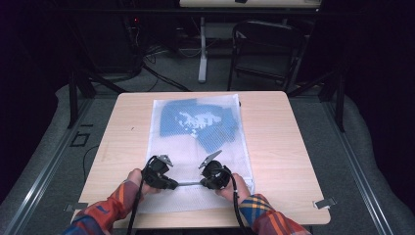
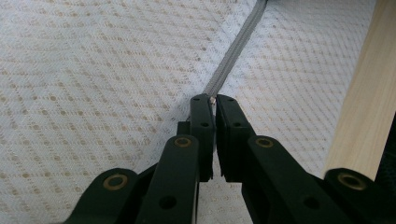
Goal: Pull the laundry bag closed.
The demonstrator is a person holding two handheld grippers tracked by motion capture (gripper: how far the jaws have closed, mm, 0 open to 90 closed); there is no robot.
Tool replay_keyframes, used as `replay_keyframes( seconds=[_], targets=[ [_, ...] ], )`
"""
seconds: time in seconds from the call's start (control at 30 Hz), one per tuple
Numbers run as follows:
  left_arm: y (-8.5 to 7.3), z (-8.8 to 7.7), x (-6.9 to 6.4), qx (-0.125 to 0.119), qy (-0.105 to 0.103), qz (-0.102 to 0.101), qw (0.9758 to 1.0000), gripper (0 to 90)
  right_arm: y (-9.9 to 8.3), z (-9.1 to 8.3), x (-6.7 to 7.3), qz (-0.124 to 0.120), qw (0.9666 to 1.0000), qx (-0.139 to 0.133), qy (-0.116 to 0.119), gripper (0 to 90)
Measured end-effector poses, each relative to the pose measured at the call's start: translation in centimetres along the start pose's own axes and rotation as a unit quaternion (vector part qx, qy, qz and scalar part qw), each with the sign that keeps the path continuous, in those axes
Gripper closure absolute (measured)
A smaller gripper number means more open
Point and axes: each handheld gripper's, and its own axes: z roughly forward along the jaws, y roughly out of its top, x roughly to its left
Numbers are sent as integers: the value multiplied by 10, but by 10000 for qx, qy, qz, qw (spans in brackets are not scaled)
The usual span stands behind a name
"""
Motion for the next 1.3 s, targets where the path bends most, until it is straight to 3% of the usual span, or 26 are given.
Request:
replay_keyframes(
  seconds=[0.57,0.6,0.63,1.3],
  targets=[
    [-7,-6,1,19,95,-88,9999,863,-4,0,-6,305,9992,-144,209,900],
    [-8,-7,1,35,196,-51,9998,862,-5,0,-6,339,9990,-184,213,900],
    [-9,-7,1,8,94,-91,9999,863,-5,0,-7,302,9992,-143,237,900],
    [-21,-23,9,7,274,-187,9994,863,-6,0,-8,319,9989,-212,264,900]
  ],
)
